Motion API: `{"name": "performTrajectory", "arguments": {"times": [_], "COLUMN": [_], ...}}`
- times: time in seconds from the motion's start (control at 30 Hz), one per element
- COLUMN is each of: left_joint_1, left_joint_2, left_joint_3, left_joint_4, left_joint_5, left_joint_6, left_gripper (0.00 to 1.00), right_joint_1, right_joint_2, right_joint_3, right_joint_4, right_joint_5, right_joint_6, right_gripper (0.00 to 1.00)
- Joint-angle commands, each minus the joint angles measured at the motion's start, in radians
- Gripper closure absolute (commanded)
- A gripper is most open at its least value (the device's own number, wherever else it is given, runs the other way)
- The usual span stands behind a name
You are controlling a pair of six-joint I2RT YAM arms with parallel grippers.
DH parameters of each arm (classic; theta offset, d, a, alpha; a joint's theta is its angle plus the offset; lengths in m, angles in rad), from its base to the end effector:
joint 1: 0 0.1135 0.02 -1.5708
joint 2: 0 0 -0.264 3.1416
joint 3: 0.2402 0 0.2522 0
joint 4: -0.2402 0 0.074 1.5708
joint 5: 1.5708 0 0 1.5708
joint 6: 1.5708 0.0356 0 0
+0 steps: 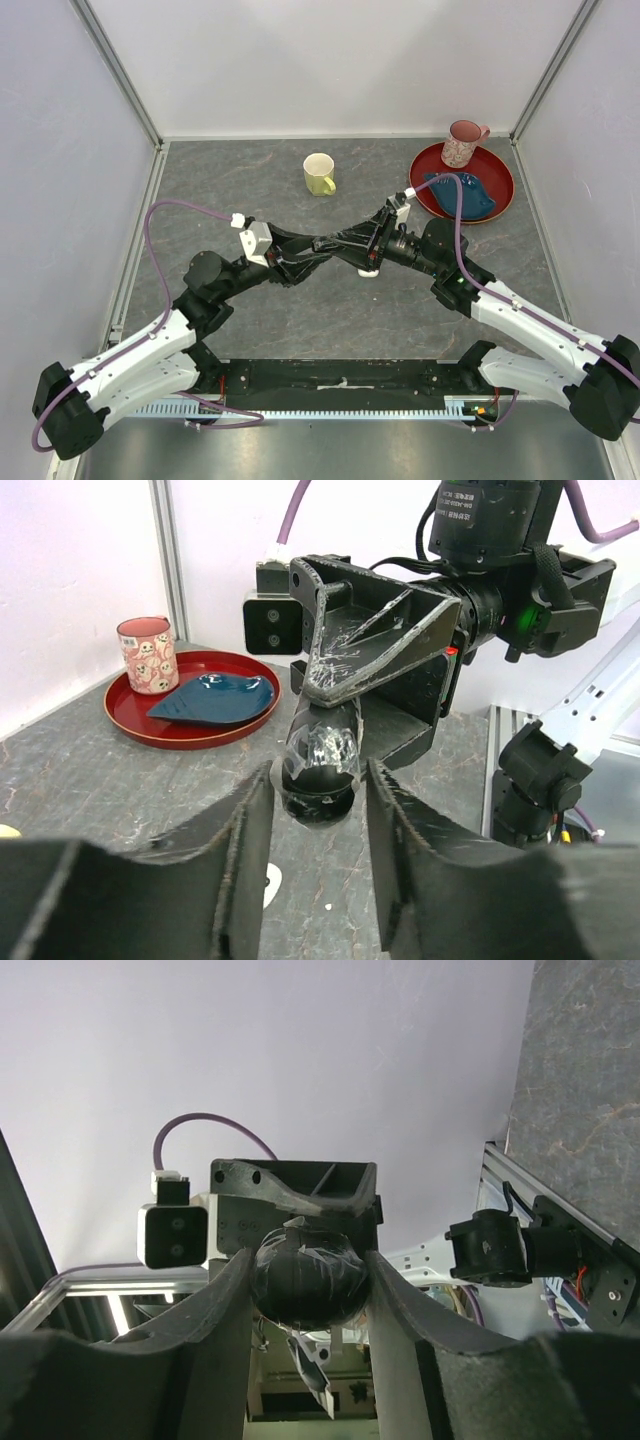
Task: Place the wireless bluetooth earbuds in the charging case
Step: Pick up the charging case at the center of the board.
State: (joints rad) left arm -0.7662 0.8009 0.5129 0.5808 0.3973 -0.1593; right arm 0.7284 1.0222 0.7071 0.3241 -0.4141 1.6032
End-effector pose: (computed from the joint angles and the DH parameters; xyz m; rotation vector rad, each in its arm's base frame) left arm 0.1277 -0.1420 0.3218 0.7399 1.1593 -1.0366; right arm 0.1699 0.1707 0.3208 0.4607 1.9806 2.0095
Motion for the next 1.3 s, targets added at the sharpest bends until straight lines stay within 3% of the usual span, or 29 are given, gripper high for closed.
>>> {"name": "performTrajectory", "arguments": {"times": [0.0, 0.43, 1.27], "left_joint_1": [-0.004, -0.005, -0.022], "left_joint_2": [0.007, 0.087, 0.192], "left_joint_3": [-0.023, -0.093, -0.077], "left_joint_4": [0.121, 0.454, 0.556], "left_joint_5": [-0.003, -0.008, -0.008], "left_joint_6": [-0.048, -0.158, -0.178], "left_gripper": [0.5, 0.46, 0.51], "right_joint_1": [-0.003, -0.001, -0.003], "right_joint_2": [-0.004, 0.004, 0.018], "right_joint_3": [0.003, -0.006, -0.014], "right_joint_4": [0.104, 0.135, 0.196], "right_joint_5": [-0.025, -0.042, -0.06], "right_joint_6": [0.023, 0.041, 0.081], "right_gripper": [0.8, 0.8, 0.8]}}
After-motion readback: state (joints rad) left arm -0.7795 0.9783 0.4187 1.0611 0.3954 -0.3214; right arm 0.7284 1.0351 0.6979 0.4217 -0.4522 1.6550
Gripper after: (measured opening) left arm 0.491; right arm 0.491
